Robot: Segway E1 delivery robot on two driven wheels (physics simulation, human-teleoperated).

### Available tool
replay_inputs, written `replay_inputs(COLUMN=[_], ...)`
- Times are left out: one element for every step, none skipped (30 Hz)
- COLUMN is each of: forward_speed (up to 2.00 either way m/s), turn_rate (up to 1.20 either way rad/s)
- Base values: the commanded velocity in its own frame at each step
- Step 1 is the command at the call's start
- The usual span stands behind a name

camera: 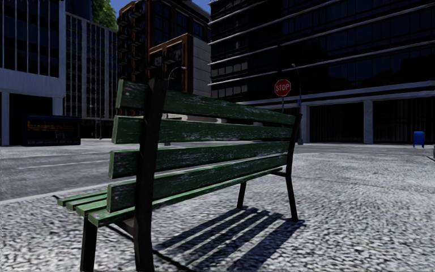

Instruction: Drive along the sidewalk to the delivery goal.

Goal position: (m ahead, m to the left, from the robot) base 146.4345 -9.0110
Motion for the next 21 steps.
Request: replay_inputs(forward_speed=[0.0, 0.0, 0.0, 0.0, 0.0, 0.0, 0.0, 0.0, 0.0, 0.0, 0.0, 0.0, 0.0, 0.0, 0.0, 0.0, 0.0, 0.0, 0.0, 0.0, 0.0], turn_rate=[-0.57, -0.57, -0.57, -0.57, -0.57, -0.57, -0.57, -0.57, -0.57, -0.57, -0.57, -0.57, -0.57, -0.57, -0.57, -0.57, -0.57, -0.57, -0.57, -0.57, -0.57])
